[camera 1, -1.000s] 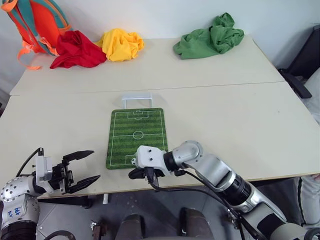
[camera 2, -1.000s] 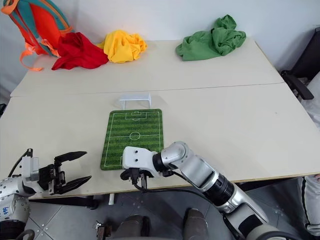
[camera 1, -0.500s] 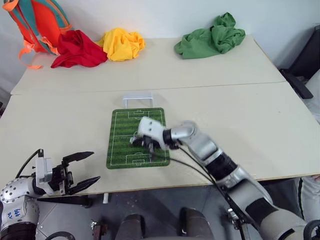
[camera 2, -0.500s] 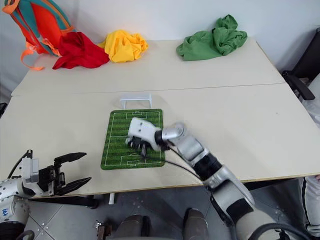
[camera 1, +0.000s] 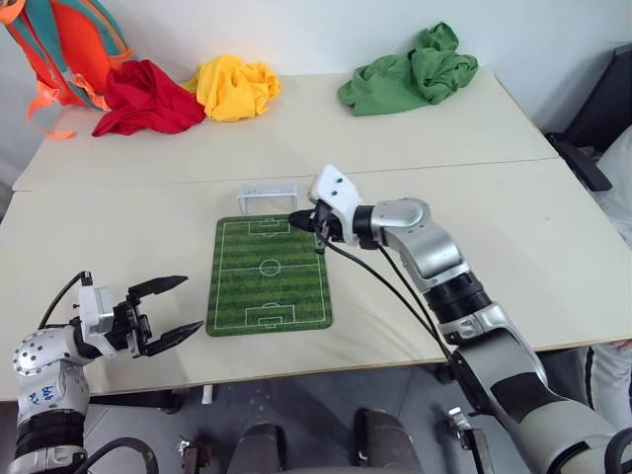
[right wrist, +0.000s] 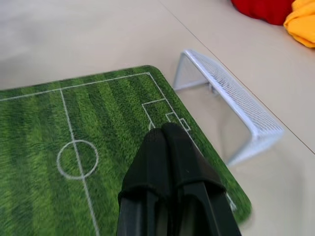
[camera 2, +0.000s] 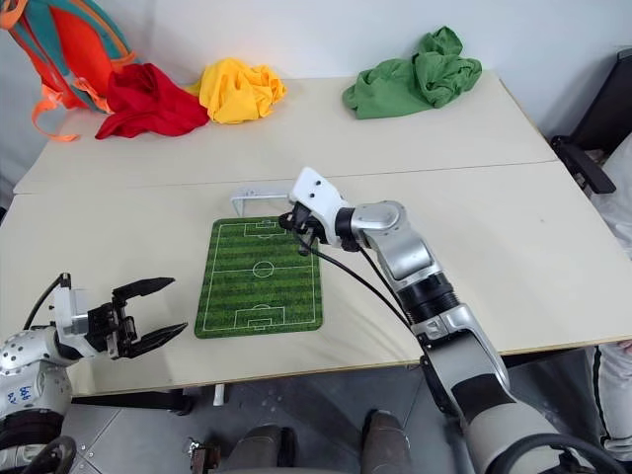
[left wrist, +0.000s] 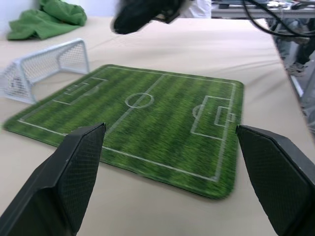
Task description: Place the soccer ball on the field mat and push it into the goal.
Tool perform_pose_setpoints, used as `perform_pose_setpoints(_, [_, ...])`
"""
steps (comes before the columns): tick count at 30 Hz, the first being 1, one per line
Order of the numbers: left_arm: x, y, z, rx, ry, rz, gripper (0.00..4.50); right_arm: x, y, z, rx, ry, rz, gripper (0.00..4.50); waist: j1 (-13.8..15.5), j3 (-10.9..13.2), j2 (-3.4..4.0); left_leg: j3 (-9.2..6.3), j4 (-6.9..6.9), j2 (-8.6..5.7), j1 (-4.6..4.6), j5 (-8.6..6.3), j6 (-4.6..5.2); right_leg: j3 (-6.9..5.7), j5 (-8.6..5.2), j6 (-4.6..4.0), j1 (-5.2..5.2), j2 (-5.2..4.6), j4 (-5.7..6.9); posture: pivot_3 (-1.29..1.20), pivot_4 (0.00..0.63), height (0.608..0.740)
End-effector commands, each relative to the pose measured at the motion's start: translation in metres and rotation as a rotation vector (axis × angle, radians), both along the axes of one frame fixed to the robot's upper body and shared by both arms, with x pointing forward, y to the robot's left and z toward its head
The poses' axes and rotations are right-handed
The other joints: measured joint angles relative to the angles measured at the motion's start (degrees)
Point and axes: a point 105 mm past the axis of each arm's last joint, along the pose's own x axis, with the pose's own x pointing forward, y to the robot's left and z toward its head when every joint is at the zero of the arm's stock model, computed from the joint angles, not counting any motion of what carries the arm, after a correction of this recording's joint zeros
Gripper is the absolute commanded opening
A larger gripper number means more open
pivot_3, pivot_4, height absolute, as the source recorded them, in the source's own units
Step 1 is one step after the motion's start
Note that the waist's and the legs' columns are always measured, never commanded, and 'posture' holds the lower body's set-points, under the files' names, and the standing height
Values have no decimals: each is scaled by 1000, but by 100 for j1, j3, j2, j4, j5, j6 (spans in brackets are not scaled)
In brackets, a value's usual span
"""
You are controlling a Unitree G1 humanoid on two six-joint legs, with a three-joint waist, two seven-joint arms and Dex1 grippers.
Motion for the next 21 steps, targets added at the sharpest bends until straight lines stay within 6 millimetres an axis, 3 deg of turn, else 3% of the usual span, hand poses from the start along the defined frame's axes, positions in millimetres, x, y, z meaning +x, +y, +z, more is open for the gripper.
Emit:
perform_pose_setpoints(1, [7,8,7,-1,-12,52,4500,-10,-10,20,57,-29,25,34,-2,0,0,0,0,0,0,0,0,0,0,0,0,0,0,0,150,740])
perform_pose_setpoints(5, [18,19,12,-51,17,145,4500,-16,-41,20,80,5,0,34,-1,1,-3,0,0,0,0,0,0,0,0,0,0,0,0,0,150,740])
perform_pose_setpoints(6, [20,23,17,-70,9,174,4500,-26,-56,13,57,14,38,34,3,1,-3,0,0,0,0,0,1,1,0,0,1,0,-1,0,150,740])
perform_pose_setpoints(9, [28,45,20,-69,30,328,4500,-51,-105,-15,-13,71,103,578,124,3,-8,-3,-4,0,0,-6,4,-2,0,0,4,0,-9,0,150,740])
perform_pose_setpoints(14, [29,68,25,-107,27,431,4500,-45,-156,-37,-15,99,14,2134,74,12,-18,33,1,0,8,-16,12,5,3,5,6,-2,-24,0,150,740])
perform_pose_setpoints(18, [26,76,24,-95,35,439,4500,-33,-178,-36,68,50,-60,3566,58,14,-21,41,4,6,19,-15,11,12,3,5,5,-1,-15,0,150,740])
perform_pose_setpoints(21, [25,85,26,-95,34,459,4500,-28,-192,-41,38,23,-100,4485,71,15,-22,42,4,6,18,-15,11,12,3,5,3,-1,-14,0,150,740])
